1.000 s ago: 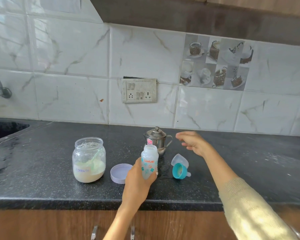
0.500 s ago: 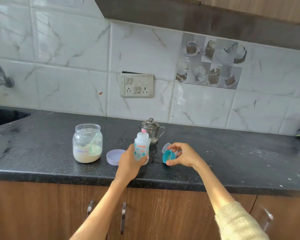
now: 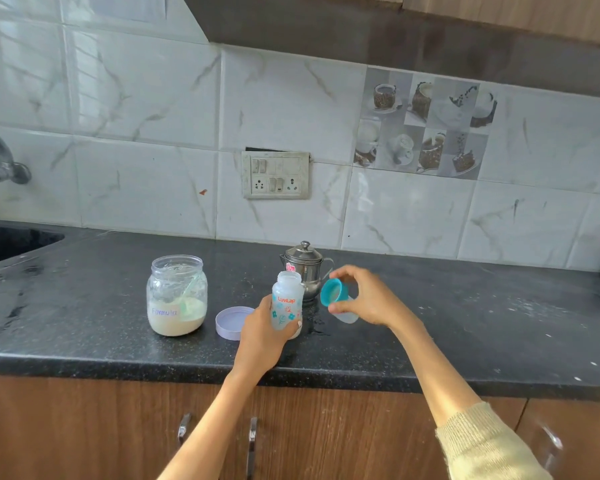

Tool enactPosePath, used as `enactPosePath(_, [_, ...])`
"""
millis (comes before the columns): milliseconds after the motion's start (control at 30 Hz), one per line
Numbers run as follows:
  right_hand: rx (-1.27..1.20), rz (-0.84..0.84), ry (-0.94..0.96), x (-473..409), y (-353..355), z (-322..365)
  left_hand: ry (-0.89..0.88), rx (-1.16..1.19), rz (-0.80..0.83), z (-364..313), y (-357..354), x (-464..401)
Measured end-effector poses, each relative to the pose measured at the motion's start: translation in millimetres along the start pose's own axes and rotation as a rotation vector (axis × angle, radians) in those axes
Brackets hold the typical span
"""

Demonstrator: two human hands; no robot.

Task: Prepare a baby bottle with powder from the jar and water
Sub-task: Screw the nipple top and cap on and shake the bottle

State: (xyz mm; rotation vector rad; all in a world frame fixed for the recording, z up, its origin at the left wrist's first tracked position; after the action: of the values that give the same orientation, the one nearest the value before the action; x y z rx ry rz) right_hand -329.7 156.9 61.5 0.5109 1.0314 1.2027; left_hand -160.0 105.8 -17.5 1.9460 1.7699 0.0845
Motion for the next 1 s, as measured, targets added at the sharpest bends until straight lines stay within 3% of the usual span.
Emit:
enactPosePath(133, [0.223, -0.045, 0.171, -22.1, 19.8, 55.1, -0.004, 0.016, -0.001, 0.7, 0.5, -0.4])
enactPosePath(400, [0.565, 0.28, 0.264, -50.4, -17.3, 113.6, -0.002, 0.036, 0.005, -1.3, 0.9, 1.3])
enactPosePath(533, [0.437, 0.276, 0.246, -49.0, -20.3, 124.9, 0.004, 0.05, 0.008, -2.4, 1.2, 1.6])
enactPosePath(667, [0.466, 0.272, 0.231, -44.4, -18.6, 130.0, 0.015, 0.037, 0.008, -1.1, 0.7, 1.4])
enactPosePath(833, [0.389, 0.464, 0.046, -50.6, -30.4, 119.8, 0.029, 0.003, -0.002, -2.7, 0.1, 0.8])
enactPosePath(1000, [0.566, 0.453, 0.166, -57.2, -34.8, 121.3, 0.039, -0.001, 0.004, -2.7, 0.4, 1.1])
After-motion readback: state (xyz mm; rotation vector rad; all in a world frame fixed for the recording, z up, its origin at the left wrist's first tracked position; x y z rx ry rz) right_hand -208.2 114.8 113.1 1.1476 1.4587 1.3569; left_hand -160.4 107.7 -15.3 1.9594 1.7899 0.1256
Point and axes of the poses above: each hand's wrist, its own x-axis away from the middle knuckle, its own y-axis out of the back of the hand, z = x × y, the point moved 8 cm from there along -x, towards the middle knuckle, and after that the axes turned 7 degrees about y, right-handed, at the moved point
